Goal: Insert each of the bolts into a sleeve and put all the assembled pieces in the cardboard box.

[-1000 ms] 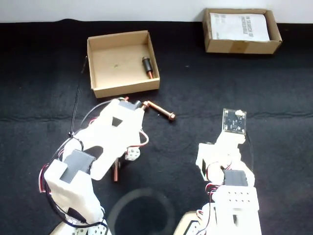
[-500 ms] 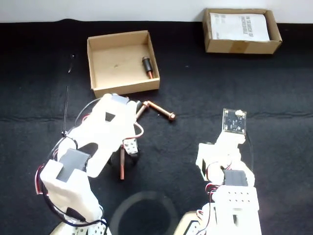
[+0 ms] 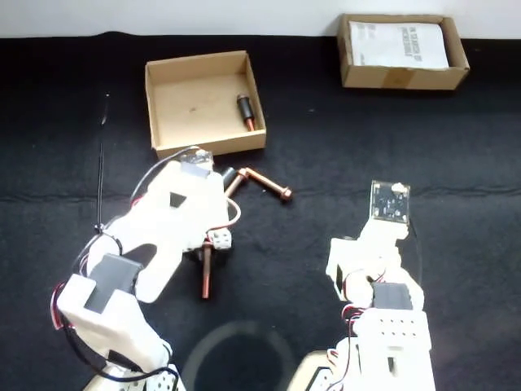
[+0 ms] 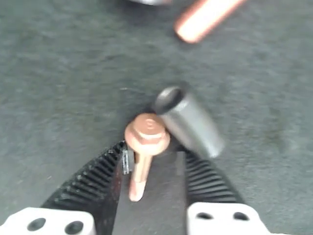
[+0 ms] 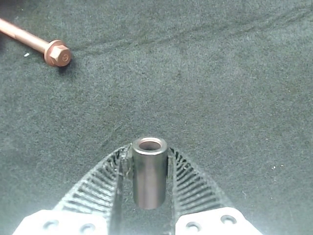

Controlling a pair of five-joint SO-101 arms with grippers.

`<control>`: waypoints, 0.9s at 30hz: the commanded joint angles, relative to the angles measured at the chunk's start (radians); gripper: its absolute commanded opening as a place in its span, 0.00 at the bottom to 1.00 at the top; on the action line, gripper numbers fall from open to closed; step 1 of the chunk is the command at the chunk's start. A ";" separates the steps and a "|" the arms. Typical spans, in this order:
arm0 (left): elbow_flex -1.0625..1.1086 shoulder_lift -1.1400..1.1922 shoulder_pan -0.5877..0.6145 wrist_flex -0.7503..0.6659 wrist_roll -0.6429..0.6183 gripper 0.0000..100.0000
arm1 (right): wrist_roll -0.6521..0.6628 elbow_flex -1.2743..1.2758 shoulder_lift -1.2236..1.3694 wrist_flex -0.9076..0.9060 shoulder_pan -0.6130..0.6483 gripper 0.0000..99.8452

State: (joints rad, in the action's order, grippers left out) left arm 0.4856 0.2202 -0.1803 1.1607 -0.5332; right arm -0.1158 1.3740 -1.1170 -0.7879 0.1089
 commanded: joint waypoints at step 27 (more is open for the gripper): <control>-0.676 -0.016 0.019 0.471 0.011 0.01 | 0.124 -0.048 -0.016 0.272 0.062 0.01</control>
State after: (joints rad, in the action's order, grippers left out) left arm -0.0698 0.2263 -0.1695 1.5858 -0.5240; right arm -0.0008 1.3740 -1.1170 -0.5900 0.1427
